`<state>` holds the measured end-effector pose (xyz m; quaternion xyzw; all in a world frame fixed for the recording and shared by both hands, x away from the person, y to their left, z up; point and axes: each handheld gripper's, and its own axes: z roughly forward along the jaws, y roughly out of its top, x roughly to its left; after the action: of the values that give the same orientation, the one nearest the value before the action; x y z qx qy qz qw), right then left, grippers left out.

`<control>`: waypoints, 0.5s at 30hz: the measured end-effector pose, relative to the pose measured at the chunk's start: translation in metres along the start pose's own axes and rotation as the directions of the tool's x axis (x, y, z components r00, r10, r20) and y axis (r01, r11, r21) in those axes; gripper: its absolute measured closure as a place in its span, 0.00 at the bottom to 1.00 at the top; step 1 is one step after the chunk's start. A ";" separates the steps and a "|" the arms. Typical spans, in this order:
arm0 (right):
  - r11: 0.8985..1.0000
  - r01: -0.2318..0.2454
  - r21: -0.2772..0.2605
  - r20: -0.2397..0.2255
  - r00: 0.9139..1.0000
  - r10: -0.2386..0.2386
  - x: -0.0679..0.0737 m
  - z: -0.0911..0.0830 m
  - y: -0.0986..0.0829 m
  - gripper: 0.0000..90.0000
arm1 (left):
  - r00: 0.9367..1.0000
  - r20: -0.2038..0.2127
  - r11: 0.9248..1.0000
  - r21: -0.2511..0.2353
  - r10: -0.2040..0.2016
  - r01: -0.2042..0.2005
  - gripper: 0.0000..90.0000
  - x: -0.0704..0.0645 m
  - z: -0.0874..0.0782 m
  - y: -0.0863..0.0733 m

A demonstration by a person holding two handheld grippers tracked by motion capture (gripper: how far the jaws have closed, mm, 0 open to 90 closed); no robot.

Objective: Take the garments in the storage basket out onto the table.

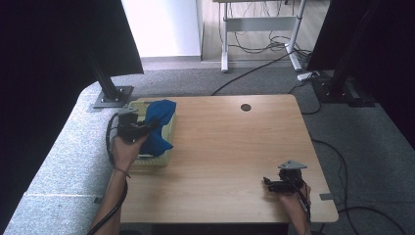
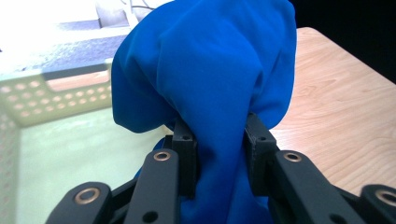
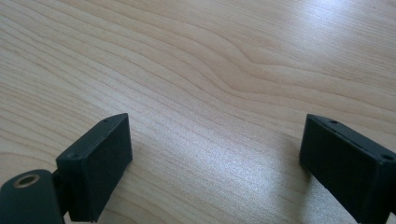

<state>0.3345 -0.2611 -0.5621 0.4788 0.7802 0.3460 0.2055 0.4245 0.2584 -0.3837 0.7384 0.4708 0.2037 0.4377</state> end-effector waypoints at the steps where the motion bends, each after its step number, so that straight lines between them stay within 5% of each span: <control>1: 1.000 0.000 0.000 0.000 1.000 0.000 0.000 0.000 0.000 0.10 | 1.000 0.000 1.000 0.000 0.000 0.000 0.79 0.000 0.000 0.000; 15: 1.000 0.001 0.000 -0.002 1.000 -0.001 0.000 0.000 0.000 0.10 | 0.995 0.088 0.999 -0.008 0.045 -0.045 0.79 -0.041 0.024 0.016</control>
<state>0.3345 -0.2611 -0.5620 0.4783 0.7805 0.3463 0.2050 0.4306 0.2087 -0.3781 0.7557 0.4337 0.1824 0.4556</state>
